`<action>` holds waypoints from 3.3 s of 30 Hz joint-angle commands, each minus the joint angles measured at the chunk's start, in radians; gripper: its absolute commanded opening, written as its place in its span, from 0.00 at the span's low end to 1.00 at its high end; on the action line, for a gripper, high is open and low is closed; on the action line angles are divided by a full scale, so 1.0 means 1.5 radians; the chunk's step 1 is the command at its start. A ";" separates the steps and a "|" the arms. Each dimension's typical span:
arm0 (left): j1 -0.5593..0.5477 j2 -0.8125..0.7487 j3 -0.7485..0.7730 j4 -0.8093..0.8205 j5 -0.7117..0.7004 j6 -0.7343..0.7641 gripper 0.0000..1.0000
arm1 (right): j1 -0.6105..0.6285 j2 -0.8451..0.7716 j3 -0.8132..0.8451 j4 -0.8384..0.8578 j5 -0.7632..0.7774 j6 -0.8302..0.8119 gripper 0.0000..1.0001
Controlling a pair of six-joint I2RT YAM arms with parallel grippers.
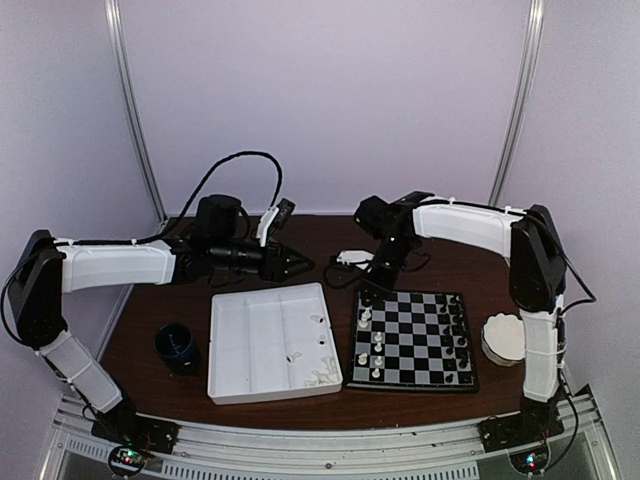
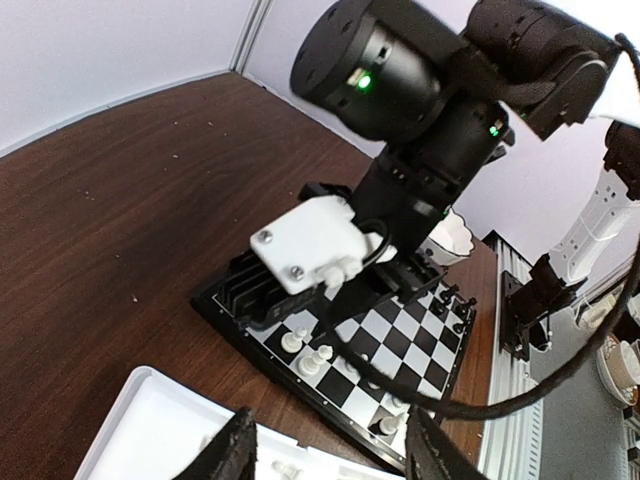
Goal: Set up the chess pieces on the board
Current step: Place the bishop on c1, then pick up the rook from the storage box.
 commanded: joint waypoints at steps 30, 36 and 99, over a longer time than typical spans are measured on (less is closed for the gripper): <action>-0.201 0.333 0.463 -0.835 -0.343 0.128 0.33 | -0.075 -0.470 -0.348 0.174 0.026 -0.028 0.35; -0.203 0.364 0.486 -0.880 -0.351 0.108 0.34 | -0.080 -0.487 -0.358 0.182 0.028 -0.027 0.35; -0.181 -0.022 0.249 -0.203 -0.357 -0.026 0.09 | -0.089 -0.420 -0.211 0.158 -0.270 0.074 0.39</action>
